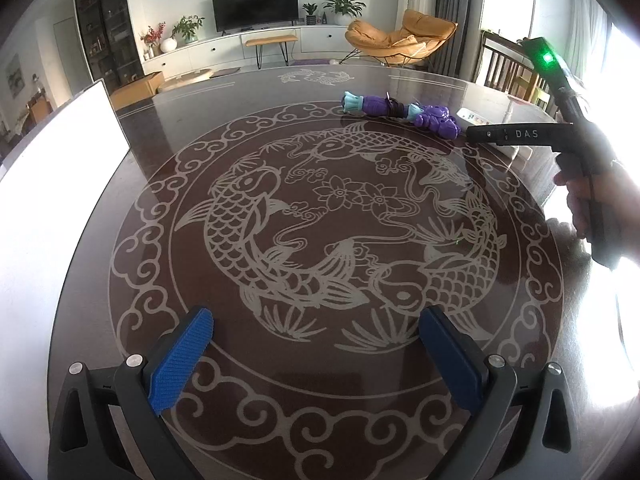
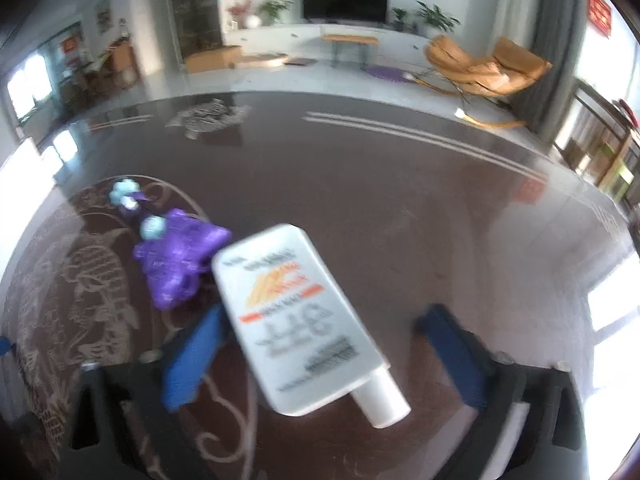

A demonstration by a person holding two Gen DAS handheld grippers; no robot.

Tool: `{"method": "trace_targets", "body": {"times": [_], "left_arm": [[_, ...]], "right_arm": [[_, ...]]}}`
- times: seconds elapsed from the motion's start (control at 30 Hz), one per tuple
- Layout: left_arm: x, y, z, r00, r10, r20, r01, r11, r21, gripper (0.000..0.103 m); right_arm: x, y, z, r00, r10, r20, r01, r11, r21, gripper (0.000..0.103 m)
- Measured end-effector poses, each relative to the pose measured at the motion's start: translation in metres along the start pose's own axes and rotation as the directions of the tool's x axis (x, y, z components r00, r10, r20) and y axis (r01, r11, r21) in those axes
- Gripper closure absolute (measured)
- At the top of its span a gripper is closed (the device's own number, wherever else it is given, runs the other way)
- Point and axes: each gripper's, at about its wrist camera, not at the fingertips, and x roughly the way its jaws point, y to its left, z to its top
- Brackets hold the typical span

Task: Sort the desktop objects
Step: 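Grasp the white sunscreen bottle with the right gripper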

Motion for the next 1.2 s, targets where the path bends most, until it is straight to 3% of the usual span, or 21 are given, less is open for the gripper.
{"method": "trace_targets", "body": {"times": [0.07, 0.2, 0.5, 0.6, 0.67, 0.8, 0.9, 0.97, 1.07, 1.13, 1.2], "left_arm": [[0.000, 0.000, 0.000, 1.000, 0.000, 0.000, 0.000, 1.000, 0.000, 0.000], [0.000, 0.000, 0.000, 1.000, -0.002, -0.001, 0.002, 1.000, -0.001, 0.000], [0.000, 0.000, 0.000, 1.000, -0.003, -0.002, 0.003, 1.000, -0.002, 0.000], [0.000, 0.000, 0.000, 1.000, -0.004, -0.002, 0.004, 1.000, -0.003, 0.000], [0.000, -0.001, 0.000, 1.000, -0.003, -0.002, 0.003, 1.000, -0.003, 0.000], [0.000, -0.001, 0.001, 1.000, -0.006, -0.001, 0.006, 1.000, 0.000, 0.000], [0.002, -0.003, 0.006, 0.998, -0.068, -0.012, 0.069, 0.995, 0.074, 0.000], [0.006, -0.005, 0.015, 0.990, -0.141, -0.023, 0.143, 0.980, 0.138, 0.000], [0.023, -0.018, 0.040, 0.970, -0.214, -0.118, 0.242, 0.907, 0.344, 0.000], [0.033, -0.026, 0.060, 0.970, -0.188, -0.153, 0.237, 0.876, 0.421, 0.000], [0.040, -0.031, 0.078, 0.979, -0.154, -0.135, 0.200, 0.858, 0.474, 0.000]], "right_arm": [[-0.007, 0.006, -0.006, 1.000, -0.006, 0.013, 0.006, 1.000, 0.005, 0.051], [-0.027, 0.016, -0.032, 1.000, -0.019, 0.015, 0.019, 0.999, 0.026, 0.051], [-0.121, 0.046, -0.147, 0.998, -0.059, 0.012, 0.058, 0.996, 0.074, 0.051], [-0.135, 0.051, -0.164, 0.997, -0.073, 0.005, 0.073, 0.993, 0.093, 0.041], [-0.137, 0.050, -0.168, 0.996, -0.087, -0.005, 0.087, 0.990, 0.107, 0.026], [-0.138, 0.052, -0.169, 0.994, -0.105, -0.011, 0.106, 0.988, 0.110, 0.021], [-0.136, 0.048, -0.168, 0.997, -0.081, -0.018, 0.083, 0.989, 0.119, 0.015], [-0.137, 0.047, -0.169, 0.996, -0.087, -0.018, 0.089, 0.989, 0.116, 0.015], [-0.137, 0.049, -0.168, 0.996, -0.093, -0.017, 0.094, 0.989, 0.112, 0.015], [-0.136, 0.049, -0.168, 0.996, -0.087, -0.019, 0.089, 0.989, 0.115, 0.015], [-0.137, 0.048, -0.168, 0.997, -0.077, -0.019, 0.078, 0.990, 0.121, 0.014]]}}
